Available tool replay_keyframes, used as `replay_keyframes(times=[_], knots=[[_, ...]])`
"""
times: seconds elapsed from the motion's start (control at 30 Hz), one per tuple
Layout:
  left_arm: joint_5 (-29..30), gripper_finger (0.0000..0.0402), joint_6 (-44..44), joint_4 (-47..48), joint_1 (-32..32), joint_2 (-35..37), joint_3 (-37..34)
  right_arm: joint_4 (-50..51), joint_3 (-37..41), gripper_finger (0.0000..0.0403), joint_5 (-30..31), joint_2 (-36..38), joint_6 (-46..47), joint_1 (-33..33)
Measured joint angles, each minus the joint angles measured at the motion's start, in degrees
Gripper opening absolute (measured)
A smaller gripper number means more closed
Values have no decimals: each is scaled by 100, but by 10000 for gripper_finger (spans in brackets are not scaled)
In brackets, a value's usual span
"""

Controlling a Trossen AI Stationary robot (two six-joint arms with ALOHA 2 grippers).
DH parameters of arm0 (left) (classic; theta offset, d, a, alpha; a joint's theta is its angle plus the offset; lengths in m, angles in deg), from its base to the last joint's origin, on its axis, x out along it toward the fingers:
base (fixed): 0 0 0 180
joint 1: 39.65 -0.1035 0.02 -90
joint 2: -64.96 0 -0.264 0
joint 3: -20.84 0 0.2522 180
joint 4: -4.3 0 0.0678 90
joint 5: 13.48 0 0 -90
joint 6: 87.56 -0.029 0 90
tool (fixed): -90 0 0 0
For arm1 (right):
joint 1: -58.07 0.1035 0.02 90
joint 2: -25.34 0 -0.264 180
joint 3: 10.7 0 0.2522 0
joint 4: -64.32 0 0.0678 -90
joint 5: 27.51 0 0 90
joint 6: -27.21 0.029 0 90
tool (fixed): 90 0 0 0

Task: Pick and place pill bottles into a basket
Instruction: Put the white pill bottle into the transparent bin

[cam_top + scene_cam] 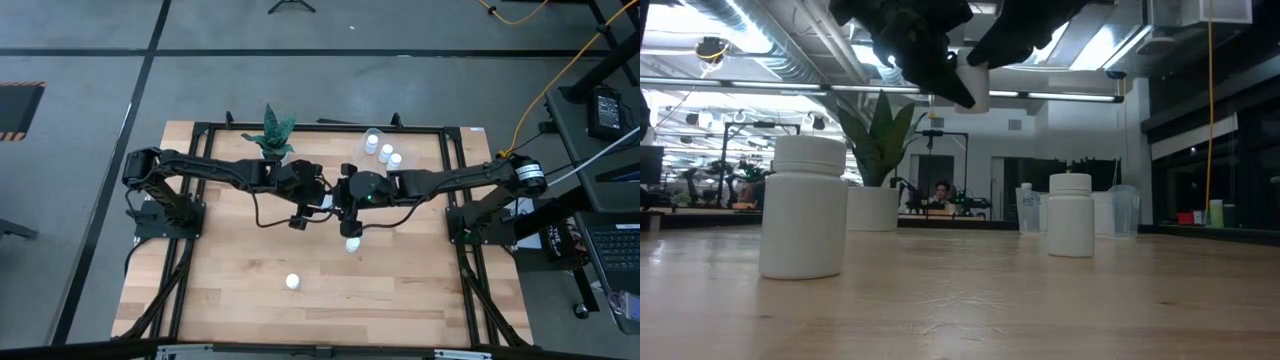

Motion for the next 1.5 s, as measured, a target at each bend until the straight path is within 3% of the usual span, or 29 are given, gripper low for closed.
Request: replay_keyframes(times=[0.37, 0.63, 0.87, 1.0, 1.27, 1.4, 1.5], knots=[[-101, 160, 1, -70, -2, 0, -2, -35, 0, 191, -5, 2, -38, 0], [-90, 161, -11, -78, -2, 2, -4, -74, 0, 149, 2, 2, -111, 0], [-141, 226, 94, -227, 7, 15, 7, -47, 2, 149, 17, -6, -149, -4], [-140, 244, 111, -115, 4, 50, 4, -29, 2, 149, 32, -6, -151, -4], [-79, 239, 133, 514, 9, 360, 4, 307, 4, 149, 63, 115, -130, -6], [-63, 233, 54, 998, 26, 600, 2, 667, 7, 149, 609, 349, 48, -4], [-63, 214, -137, 1260, 3, 819, -58, 879, 15, 149, 687, 487, 296, -26]])
